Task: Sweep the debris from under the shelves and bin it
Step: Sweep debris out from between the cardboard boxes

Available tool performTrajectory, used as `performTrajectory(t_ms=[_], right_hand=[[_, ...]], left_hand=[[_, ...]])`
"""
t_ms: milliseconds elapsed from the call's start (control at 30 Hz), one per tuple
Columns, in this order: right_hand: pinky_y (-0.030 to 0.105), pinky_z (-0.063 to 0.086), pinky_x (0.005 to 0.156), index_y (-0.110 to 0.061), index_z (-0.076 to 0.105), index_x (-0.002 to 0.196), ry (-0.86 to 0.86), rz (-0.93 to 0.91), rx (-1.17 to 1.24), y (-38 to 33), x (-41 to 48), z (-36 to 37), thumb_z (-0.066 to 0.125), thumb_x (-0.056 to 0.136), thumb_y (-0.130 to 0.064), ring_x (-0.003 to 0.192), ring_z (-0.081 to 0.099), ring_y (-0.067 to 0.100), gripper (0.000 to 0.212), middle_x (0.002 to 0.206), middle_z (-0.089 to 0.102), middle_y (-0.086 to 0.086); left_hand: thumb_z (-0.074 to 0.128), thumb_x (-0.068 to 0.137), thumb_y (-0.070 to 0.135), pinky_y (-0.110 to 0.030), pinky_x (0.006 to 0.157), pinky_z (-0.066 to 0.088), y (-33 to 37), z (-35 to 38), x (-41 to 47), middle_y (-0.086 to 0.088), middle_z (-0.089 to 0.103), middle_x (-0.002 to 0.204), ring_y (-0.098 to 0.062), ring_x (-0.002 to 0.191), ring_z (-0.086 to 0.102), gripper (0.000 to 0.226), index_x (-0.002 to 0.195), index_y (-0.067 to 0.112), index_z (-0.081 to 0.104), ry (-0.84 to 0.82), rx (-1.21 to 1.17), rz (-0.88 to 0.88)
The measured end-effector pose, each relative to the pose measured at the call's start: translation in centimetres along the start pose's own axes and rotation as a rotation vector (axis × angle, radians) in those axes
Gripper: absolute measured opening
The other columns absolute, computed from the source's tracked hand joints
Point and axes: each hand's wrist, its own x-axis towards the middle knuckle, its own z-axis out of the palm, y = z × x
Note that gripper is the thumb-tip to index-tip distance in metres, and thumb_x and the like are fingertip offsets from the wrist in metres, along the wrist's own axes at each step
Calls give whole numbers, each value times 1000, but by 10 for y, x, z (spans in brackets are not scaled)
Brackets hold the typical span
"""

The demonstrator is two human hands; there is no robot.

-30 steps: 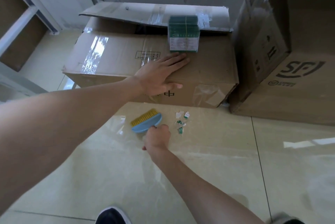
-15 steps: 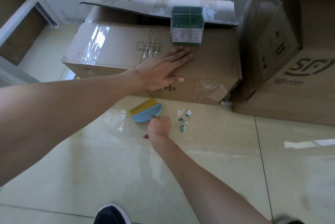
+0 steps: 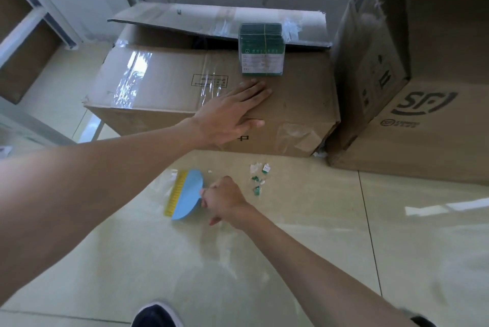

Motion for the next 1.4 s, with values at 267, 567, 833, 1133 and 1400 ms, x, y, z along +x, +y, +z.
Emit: performTrajectory(t_ms=[267,567,833,1133,1400], right_hand=[[25,47,41,-8,43,92,99,-121,-350,17,2,-46,48,87,-18,60,57,26,12,97,57,14],[21,46,40,-2,60,82,53,-85,-350,25,-11,-122,55,91,-20,53,55,18,21,69,53,5],[19,45,35,2,61,110,31,-100,-78,25,27,-52,56,92,-26,59,55,14,34,91,67,6],[22,44,30,0,60,91,341,-57,-61,41,24,-77,53,91,-23,47,58,23,24,86,64,12],[24,51,38,-2,65,103,344,68,-160,65,6,-137,56,89,-30,68,63,22,33,102,66,10]], left_hand=[[36,99,56,-27,120,3,-1,0,-1,1,11,163,-12,150,2,71,157,22,12,0,4,-7],[35,98,56,-29,117,9,2,-3,-2,2,13,163,-14,150,4,70,156,22,14,4,-6,-14],[36,98,57,-33,120,13,1,-3,-4,1,16,162,-16,150,7,70,156,22,18,22,-14,-10],[37,98,57,-42,120,22,-3,-3,-6,1,17,162,-17,150,9,70,155,22,18,12,-22,-8],[38,97,56,-44,120,22,-2,-7,-8,0,17,162,-17,150,8,70,155,21,18,6,-37,-7]])
